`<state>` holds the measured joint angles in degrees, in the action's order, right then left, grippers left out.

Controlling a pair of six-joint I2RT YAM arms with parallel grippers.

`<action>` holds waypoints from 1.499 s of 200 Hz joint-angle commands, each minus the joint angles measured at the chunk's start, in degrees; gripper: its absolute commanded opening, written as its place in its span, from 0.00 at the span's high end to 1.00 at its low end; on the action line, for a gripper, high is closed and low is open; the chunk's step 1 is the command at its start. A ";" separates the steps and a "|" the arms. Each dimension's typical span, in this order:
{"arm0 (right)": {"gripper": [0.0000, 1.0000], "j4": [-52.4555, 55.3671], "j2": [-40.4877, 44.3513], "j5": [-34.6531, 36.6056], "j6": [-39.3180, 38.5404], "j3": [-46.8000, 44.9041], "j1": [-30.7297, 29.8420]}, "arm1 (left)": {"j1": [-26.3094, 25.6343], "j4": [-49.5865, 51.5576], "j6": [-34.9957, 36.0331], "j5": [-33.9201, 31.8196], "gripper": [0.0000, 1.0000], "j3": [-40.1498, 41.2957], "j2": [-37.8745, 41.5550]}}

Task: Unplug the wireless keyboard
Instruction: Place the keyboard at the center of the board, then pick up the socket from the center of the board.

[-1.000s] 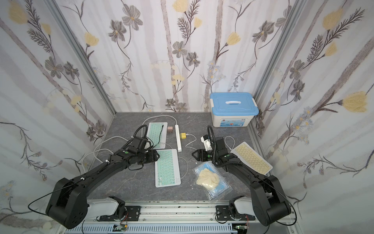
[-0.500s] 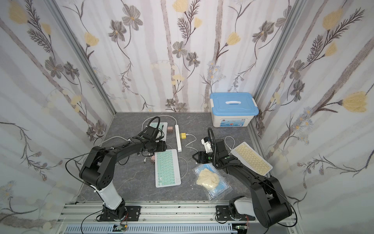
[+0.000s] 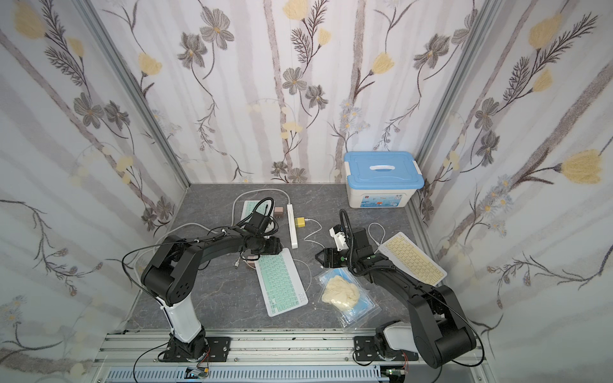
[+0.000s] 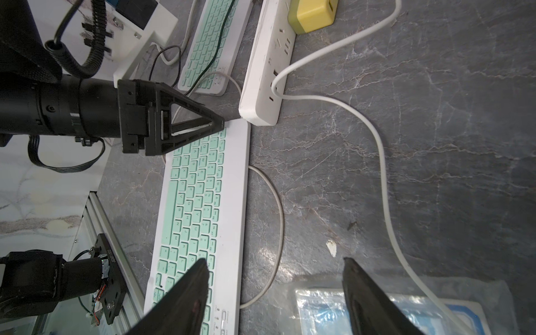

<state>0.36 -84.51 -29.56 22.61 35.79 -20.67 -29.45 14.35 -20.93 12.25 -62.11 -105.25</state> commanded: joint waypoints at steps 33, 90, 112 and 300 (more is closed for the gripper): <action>0.27 -0.89 0.29 0.62 -1.34 0.51 0.01 | -1.83 0.35 1.68 3.78 0.37 -1.92 -2.42; 0.27 -0.46 2.86 2.41 -0.75 0.38 0.02 | -2.32 0.55 1.25 3.40 0.40 -2.72 2.54; 0.27 -0.83 4.74 5.25 -0.27 -0.26 0.12 | -2.49 1.47 1.06 1.10 0.39 -4.56 4.30; 0.37 0.04 -29.72 29.16 3.05 32.50 -17.67 | 2.58 9.08 -5.49 -11.43 0.31 13.95 36.23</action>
<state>-0.03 -110.41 -7.18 24.62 65.12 -38.30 -27.55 22.96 -25.56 0.25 -49.52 -70.65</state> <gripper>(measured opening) 0.627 0.691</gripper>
